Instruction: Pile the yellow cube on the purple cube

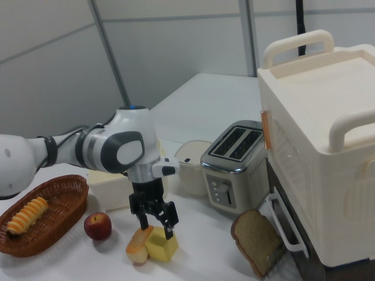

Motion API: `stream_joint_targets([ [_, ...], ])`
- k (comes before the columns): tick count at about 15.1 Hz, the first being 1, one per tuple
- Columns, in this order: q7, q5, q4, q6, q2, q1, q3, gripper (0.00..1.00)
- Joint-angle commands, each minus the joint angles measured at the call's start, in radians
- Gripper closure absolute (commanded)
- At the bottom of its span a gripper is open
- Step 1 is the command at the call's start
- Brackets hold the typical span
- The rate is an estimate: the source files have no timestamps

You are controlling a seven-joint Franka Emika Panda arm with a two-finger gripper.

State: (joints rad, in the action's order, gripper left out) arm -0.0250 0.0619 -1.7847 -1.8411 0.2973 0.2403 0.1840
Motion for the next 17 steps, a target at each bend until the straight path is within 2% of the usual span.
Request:
stream_joint_targets([
  [1,0.020,0.006,-0.005,-0.044,0.039,0.010,0.005,0.00],
  [4,0.010,0.006,-0.004,-0.072,0.071,0.011,0.005,0.00],
  [5,0.008,0.006,-0.005,-0.075,0.071,0.011,0.003,0.12],
  [7,0.008,-0.001,-0.002,-0.070,0.060,0.008,0.003,0.74],
  [8,0.007,-0.004,0.016,-0.060,0.054,0.002,0.003,0.92],
  [9,0.008,-0.014,0.027,-0.046,0.037,-0.003,0.003,0.97],
  [11,0.020,-0.048,0.065,0.023,-0.006,-0.031,0.015,0.96],
  [14,0.109,-0.077,0.165,0.172,-0.032,-0.120,0.018,0.95],
  [17,0.219,-0.077,0.182,0.204,-0.044,-0.197,0.057,0.94],
])
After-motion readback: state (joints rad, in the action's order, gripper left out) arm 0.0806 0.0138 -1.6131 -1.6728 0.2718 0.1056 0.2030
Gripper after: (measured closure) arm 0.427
